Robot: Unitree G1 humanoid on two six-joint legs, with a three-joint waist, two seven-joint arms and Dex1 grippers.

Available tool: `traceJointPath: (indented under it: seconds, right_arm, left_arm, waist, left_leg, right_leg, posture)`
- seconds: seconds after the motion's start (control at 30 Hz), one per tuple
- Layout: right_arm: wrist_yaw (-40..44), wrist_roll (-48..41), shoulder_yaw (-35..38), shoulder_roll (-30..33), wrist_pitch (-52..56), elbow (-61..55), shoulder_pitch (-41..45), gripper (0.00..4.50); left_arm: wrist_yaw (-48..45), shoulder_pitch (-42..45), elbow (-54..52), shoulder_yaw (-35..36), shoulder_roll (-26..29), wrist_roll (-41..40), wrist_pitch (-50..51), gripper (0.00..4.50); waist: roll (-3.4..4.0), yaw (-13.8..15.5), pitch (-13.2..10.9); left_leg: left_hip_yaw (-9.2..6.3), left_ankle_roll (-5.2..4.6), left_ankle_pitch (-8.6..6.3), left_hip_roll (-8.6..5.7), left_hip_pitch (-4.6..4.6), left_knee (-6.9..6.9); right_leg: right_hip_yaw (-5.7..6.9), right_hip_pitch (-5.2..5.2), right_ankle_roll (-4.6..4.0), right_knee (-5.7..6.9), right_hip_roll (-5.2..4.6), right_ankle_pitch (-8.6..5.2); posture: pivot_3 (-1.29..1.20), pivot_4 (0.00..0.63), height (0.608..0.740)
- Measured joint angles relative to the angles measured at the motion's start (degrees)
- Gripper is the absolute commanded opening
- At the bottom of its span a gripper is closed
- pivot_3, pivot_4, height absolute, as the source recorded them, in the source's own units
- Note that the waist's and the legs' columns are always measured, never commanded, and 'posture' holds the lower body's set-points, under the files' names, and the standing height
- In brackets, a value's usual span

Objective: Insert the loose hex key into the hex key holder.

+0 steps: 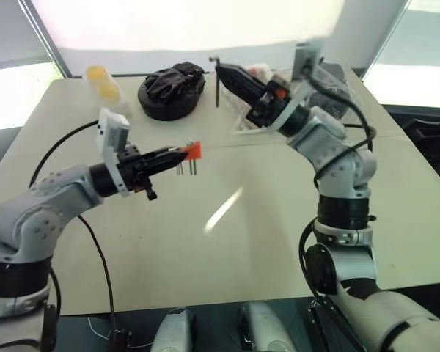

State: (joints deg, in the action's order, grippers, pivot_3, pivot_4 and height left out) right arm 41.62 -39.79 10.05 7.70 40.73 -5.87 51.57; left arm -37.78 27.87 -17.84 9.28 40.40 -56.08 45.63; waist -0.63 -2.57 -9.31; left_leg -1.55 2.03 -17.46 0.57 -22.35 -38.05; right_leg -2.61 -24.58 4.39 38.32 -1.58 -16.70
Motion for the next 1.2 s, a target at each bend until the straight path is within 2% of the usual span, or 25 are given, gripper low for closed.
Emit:
traceJointPath:
  seconds: [0.17,0.5,1.2]
  right_arm:
    - [-1.97,-1.70,-1.96,-1.04,0.19,-1.06,-3.30,0.06]
    - [-3.69,0.28,-6.62,-1.43,-4.42,-1.53,-7.71,0.06]
    - [-4.20,-0.20,-7.02,2.42,-4.78,-0.83,-7.95,0.06]
  left_arm:
    - [-1.80,1.35,1.01,-1.62,-1.11,2.14,-0.02,0.00]
    - [-2.06,2.21,0.19,-1.67,-2.18,2.42,0.31,0.00]
    - [-0.87,0.52,-2.52,-0.66,-2.18,1.79,1.44,0.00]
  waist:
    - [0.00,0.01,0.00]
    - [0.00,0.03,0.00]
    - [0.00,0.06,0.00]
  left_leg:
    - [0.01,0.00,0.00,-0.01,0.00,-0.04]
    - [0.00,0.00,0.01,-0.01,-0.01,-0.04]
    - [0.00,0.00,0.00,0.00,-0.01,-0.04]
  right_leg:
    - [-0.01,-0.01,0.00,0.01,-0.01,0.00]
    - [-0.01,-0.01,0.00,0.02,-0.02,0.00]
    - [-0.01,-0.01,0.00,0.02,-0.02,0.00]
  posture:
    - [0.00,0.150,0.740]
    - [0.00,0.150,0.740]
    - [0.00,0.150,0.740]
